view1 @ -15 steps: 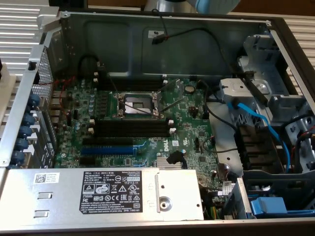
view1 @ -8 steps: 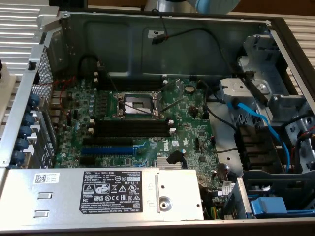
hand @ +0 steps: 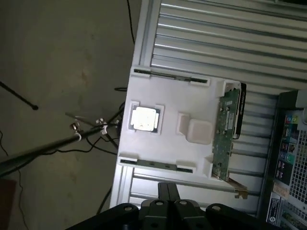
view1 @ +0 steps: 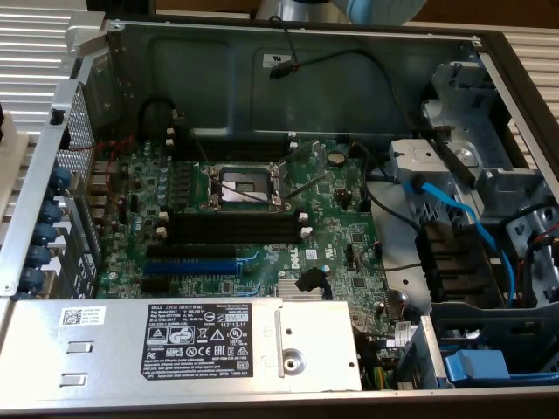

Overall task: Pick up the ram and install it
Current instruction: 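Pick up the ram and move it above insertion slot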

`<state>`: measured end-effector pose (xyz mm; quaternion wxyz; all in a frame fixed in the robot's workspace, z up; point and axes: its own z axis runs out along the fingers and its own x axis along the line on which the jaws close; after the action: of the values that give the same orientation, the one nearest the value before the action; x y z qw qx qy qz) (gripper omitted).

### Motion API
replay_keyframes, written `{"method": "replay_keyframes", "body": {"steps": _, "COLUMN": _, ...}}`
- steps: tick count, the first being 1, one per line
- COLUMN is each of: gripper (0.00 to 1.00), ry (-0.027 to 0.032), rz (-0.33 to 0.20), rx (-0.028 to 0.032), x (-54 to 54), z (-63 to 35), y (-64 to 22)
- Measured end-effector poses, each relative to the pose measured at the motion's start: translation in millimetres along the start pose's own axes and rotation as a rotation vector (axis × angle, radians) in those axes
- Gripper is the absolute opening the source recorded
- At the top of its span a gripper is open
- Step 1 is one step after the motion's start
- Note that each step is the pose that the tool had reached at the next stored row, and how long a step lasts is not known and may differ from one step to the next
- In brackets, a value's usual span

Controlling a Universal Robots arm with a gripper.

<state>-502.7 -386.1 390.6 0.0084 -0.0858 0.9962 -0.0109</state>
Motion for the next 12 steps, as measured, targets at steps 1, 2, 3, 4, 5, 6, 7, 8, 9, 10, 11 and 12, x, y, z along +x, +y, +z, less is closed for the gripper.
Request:
{"method": "replay_keyframes", "body": {"steps": 1, "gripper": 0.10, "ry": -0.0004, "rz": -0.018, "rx": -0.0003, "x": 0.0, "z": 0.0, "y": 0.0}}
{"method": "replay_keyframes", "body": {"steps": 2, "gripper": 0.10, "ry": -0.0009, "rz": -0.036, "rx": -0.0007, "x": 0.0, "z": 0.0, "y": 0.0}}
{"method": "replay_keyframes", "body": {"steps": 3, "gripper": 0.10, "ry": -0.0013, "rz": -0.054, "rx": -0.0011, "x": 0.0, "z": 0.1, "y": 0.0}}
{"method": "replay_keyframes", "body": {"steps": 4, "gripper": 0.10, "ry": -0.0017, "rz": -0.072, "rx": -0.0014, "x": 0.0, "z": 0.1, "y": 0.0}}
{"method": "replay_keyframes", "body": {"steps": 5, "gripper": 0.10, "ry": -0.0022, "rz": -0.091, "rx": -0.0018, "x": 0.0, "z": 0.1, "y": 0.0}}
{"method": "replay_keyframes", "body": {"steps": 6, "gripper": 0.10, "ry": -0.0027, "rz": -0.110, "rx": -0.0023, "x": 0.0, "z": 0.2, "y": 0.0}}
{"method": "replay_keyframes", "body": {"steps": 7, "gripper": 0.10, "ry": -0.0031, "rz": -0.126, "rx": -0.0026, "x": 0.0, "z": 0.1, "y": 0.0}}
{"method": "replay_keyframes", "body": {"steps": 8, "gripper": 0.10, "ry": -0.0036, "rz": -0.145, "rx": -0.0031, "x": 0.0, "z": 0.2, "y": 0.0}}
{"method": "replay_keyframes", "body": {"steps": 9, "gripper": 0.10, "ry": -0.0040, "rz": -0.163, "rx": -0.0035, "x": 0.0, "z": 0.2, "y": 0.0}}
{"method": "replay_keyframes", "body": {"steps": 10, "gripper": 0.10, "ry": -0.0044, "rz": -0.181, "rx": -0.0039, "x": 0.0, "z": 0.2, "y": 0.0}}
{"method": "replay_keyframes", "body": {"steps": 11, "gripper": 0.10, "ry": -0.0049, "rz": -0.199, "rx": -0.0043, "x": 0.0, "z": 0.2, "y": 0.0}}
{"method": "replay_keyframes", "body": {"steps": 12, "gripper": 0.10, "ry": -0.0053, "rz": -0.218, "rx": -0.0047, "x": 0.0, "z": 0.3, "y": 0.0}}
